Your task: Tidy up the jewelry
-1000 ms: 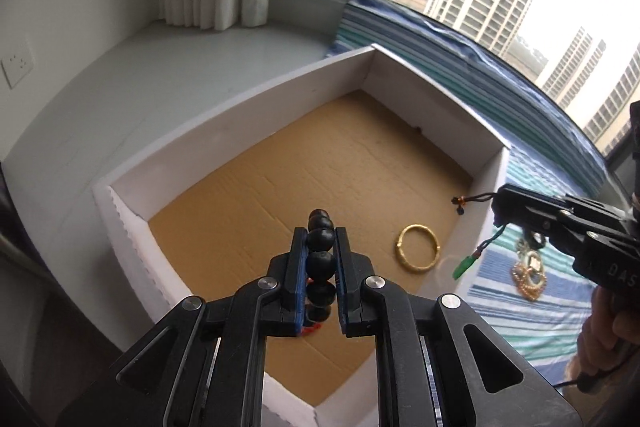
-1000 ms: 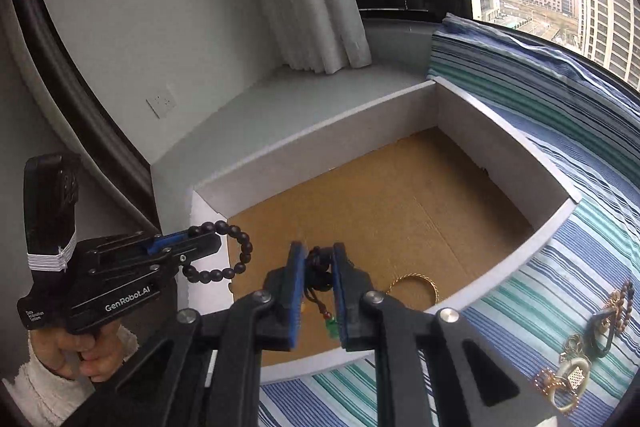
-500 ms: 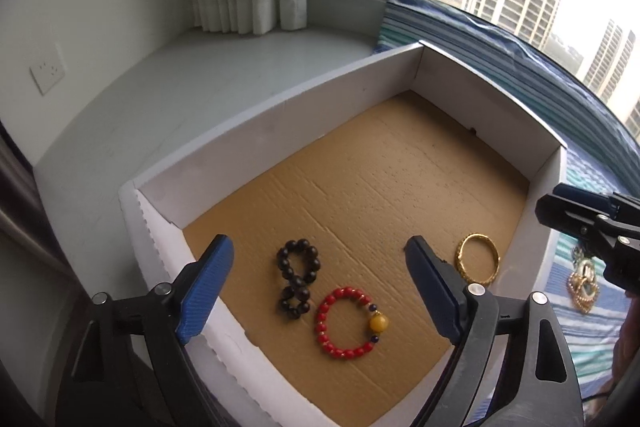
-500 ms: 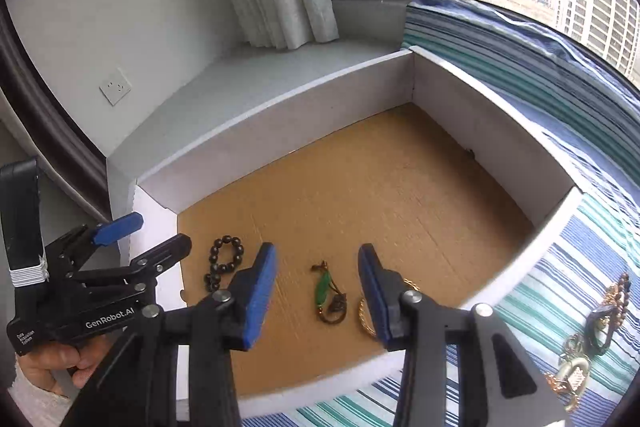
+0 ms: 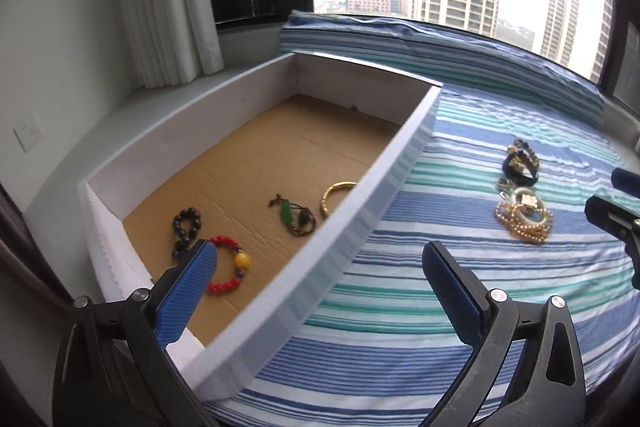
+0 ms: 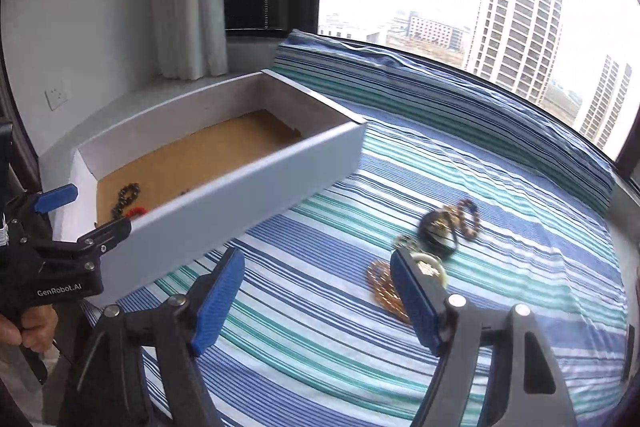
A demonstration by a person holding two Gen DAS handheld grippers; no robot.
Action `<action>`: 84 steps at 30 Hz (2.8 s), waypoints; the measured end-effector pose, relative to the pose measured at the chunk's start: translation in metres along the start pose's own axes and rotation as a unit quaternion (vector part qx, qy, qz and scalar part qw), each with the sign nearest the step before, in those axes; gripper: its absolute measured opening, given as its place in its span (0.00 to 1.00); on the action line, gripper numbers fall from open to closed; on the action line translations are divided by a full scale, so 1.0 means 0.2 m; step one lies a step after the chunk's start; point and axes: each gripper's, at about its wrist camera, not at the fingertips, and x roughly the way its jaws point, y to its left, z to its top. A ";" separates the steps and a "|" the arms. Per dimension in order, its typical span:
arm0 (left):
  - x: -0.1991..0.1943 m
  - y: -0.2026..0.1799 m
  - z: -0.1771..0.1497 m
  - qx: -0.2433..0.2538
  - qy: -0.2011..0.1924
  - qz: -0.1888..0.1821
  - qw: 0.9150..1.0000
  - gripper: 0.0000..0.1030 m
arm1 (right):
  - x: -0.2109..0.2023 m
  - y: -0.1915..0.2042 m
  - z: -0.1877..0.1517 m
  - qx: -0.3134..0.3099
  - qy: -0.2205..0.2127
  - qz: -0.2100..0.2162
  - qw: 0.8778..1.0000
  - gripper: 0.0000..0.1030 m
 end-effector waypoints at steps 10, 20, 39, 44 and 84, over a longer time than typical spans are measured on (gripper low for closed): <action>0.06 -0.48 -0.21 0.082 0.095 -0.102 0.987 0.99 | -0.15 -0.44 -0.46 0.090 0.023 -0.063 0.994 0.75; -0.01 -0.66 -0.30 0.149 0.104 -0.081 0.980 0.99 | -0.19 -0.58 -0.67 0.133 0.041 -0.070 0.988 0.76; -0.06 -0.57 -0.29 0.088 0.080 -0.136 0.984 0.99 | -0.17 -0.44 -0.75 0.116 0.059 -0.086 0.988 0.83; -0.07 -0.57 -0.29 0.087 0.073 -0.142 0.983 0.99 | -0.16 -0.42 -0.74 0.109 0.066 -0.093 0.987 0.83; 0.69 -1.02 0.15 0.173 0.066 -0.178 0.966 0.98 | -0.03 -0.69 -0.89 0.192 0.093 -0.058 0.975 0.83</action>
